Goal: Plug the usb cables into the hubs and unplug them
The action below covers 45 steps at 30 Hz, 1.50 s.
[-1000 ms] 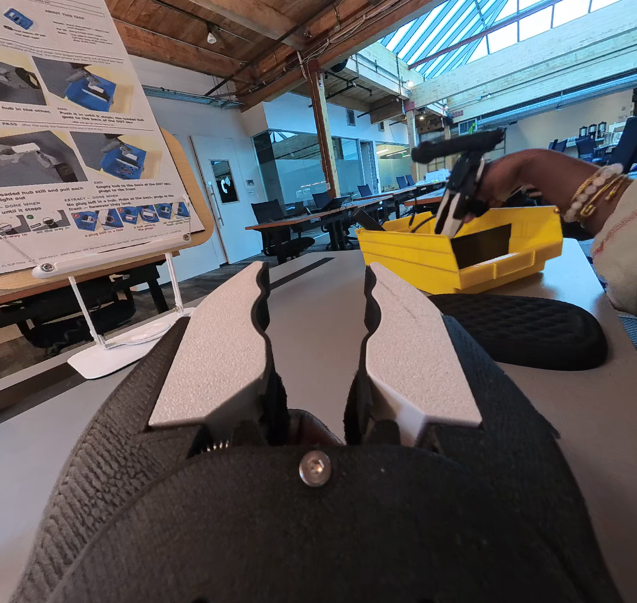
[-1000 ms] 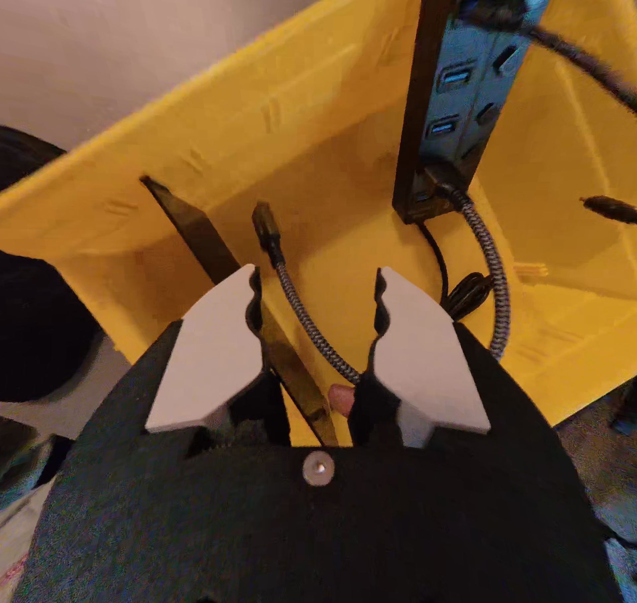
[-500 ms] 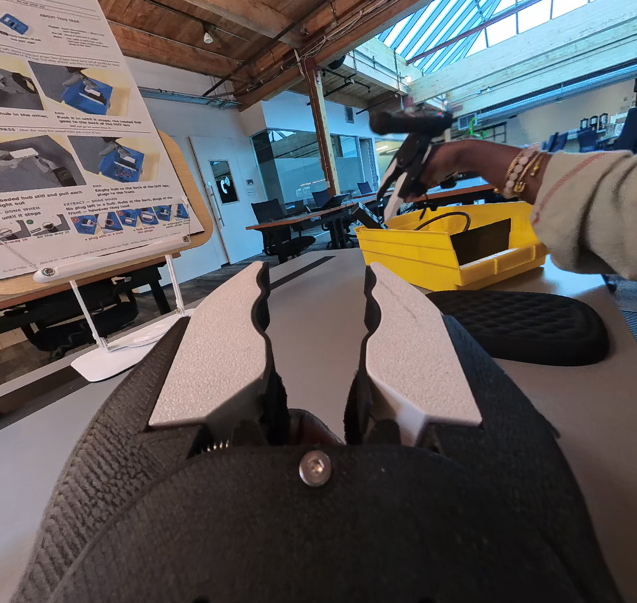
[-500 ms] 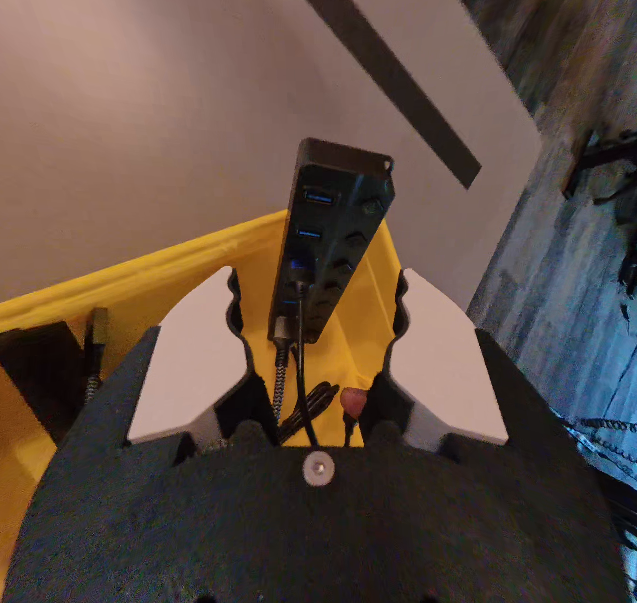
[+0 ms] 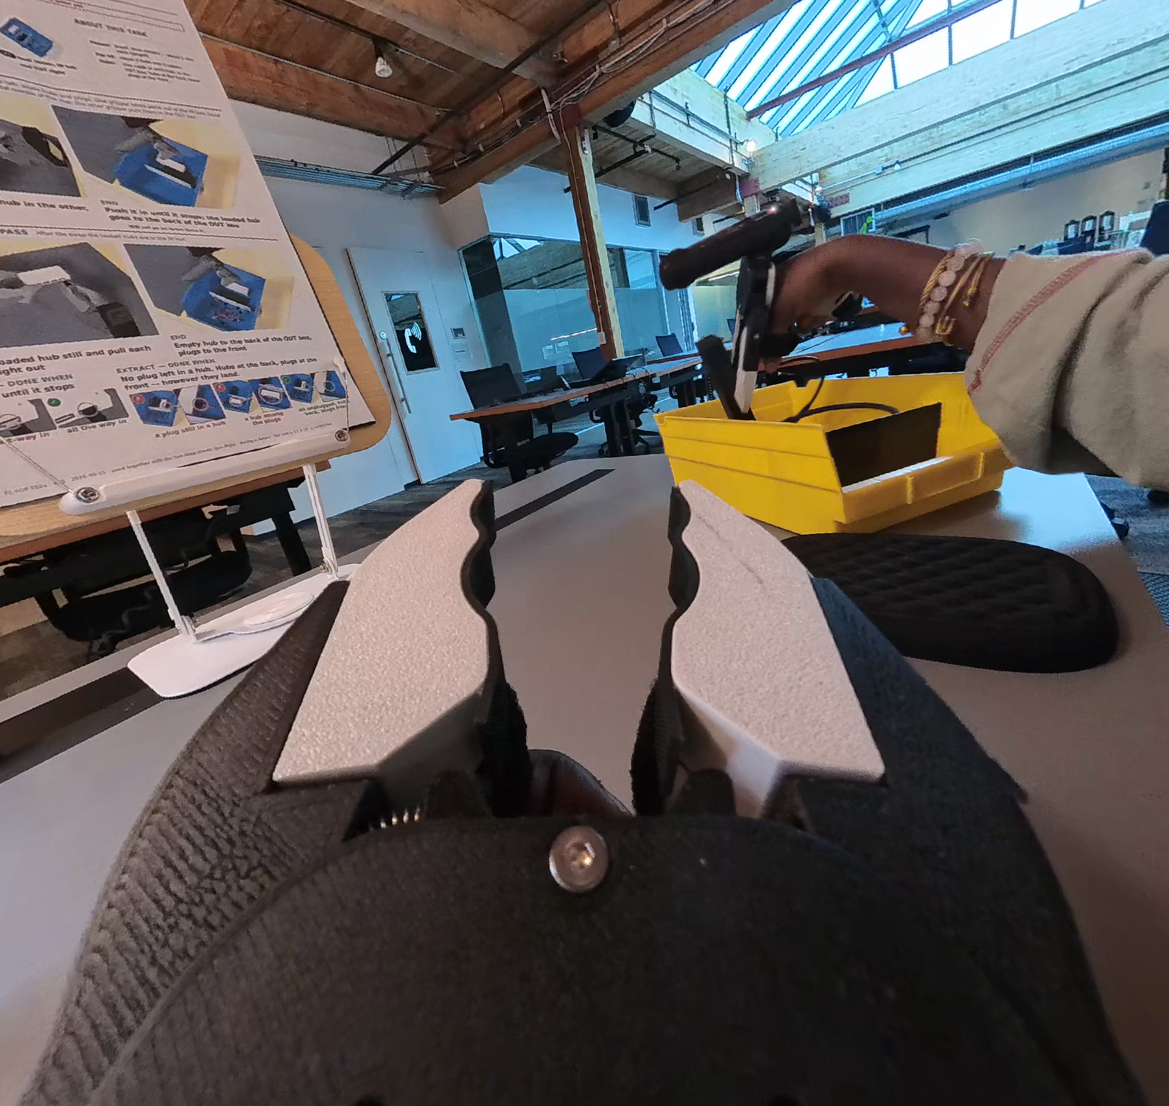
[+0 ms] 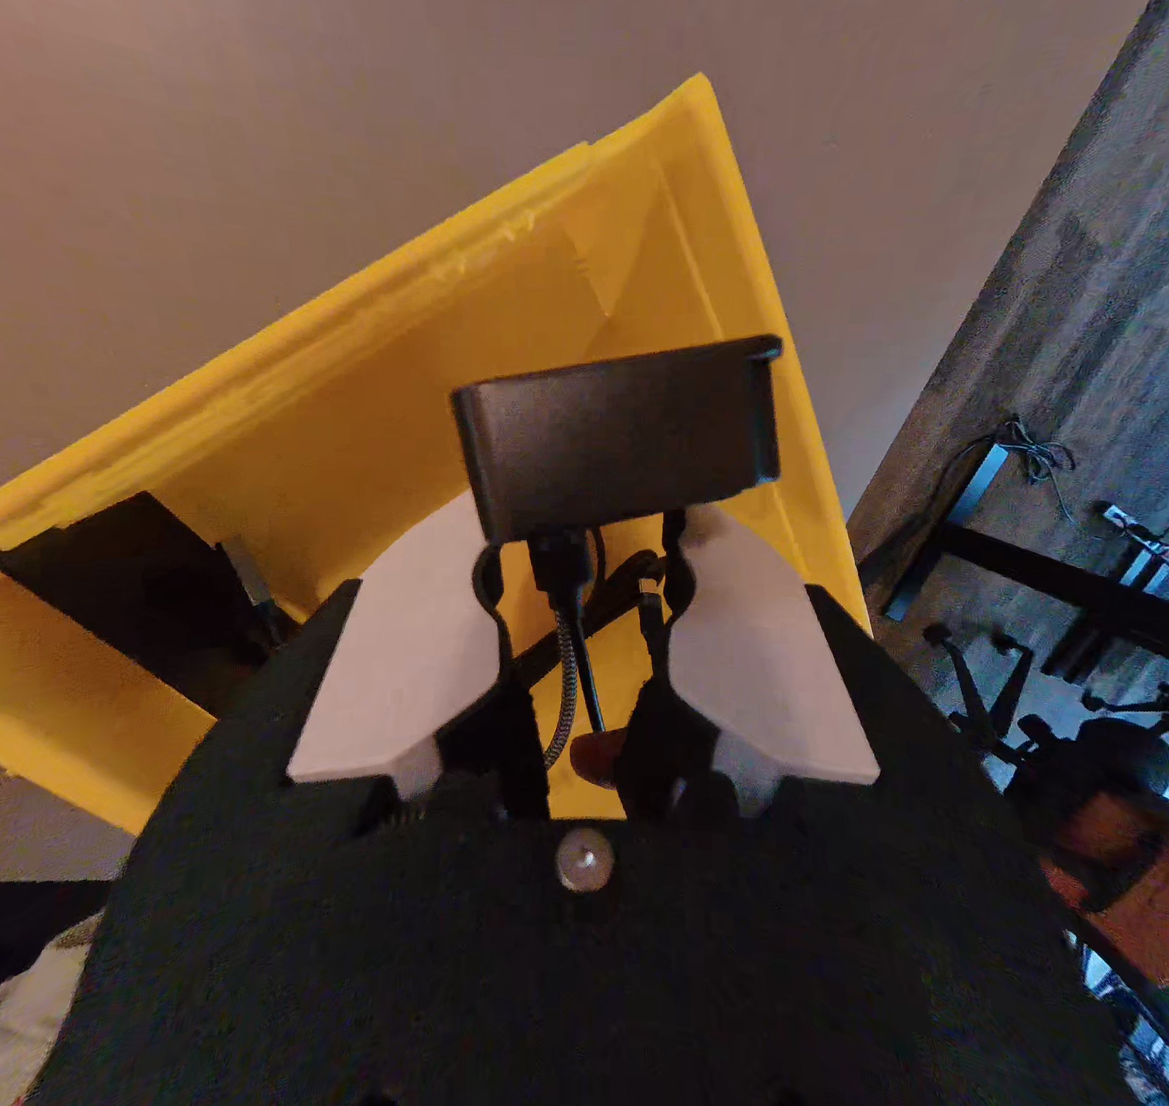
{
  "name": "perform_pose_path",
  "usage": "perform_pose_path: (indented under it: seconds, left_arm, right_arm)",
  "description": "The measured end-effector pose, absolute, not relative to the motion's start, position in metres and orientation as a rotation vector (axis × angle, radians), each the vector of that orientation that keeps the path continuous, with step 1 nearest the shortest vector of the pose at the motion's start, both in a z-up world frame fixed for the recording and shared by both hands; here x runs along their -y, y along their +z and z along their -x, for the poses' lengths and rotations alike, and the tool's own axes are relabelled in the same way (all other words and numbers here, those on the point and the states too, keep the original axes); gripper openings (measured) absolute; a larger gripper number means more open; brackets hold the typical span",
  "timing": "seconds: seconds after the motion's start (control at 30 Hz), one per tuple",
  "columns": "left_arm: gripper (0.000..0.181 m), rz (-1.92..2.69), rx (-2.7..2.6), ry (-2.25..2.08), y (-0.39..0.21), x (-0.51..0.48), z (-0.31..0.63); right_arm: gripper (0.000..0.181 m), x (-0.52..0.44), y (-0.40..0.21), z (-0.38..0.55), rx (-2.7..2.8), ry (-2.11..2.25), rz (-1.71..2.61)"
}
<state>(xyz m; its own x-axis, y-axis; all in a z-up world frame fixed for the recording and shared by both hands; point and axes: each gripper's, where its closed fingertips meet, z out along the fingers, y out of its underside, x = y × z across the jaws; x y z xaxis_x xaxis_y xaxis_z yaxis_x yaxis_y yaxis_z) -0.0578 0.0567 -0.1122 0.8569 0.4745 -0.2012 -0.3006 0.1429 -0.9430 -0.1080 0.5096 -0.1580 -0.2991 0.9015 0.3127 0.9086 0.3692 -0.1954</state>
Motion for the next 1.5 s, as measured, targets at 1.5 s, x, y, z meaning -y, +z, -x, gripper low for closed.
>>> perform_pose_path:
  seconds: [1.5]
  left_arm:
    - [0.053,1.319,0.152,0.591,-0.113,-0.056,0.057]
  right_arm:
    - [0.054,-0.490,-0.207,0.268,2.071,0.245,1.297]
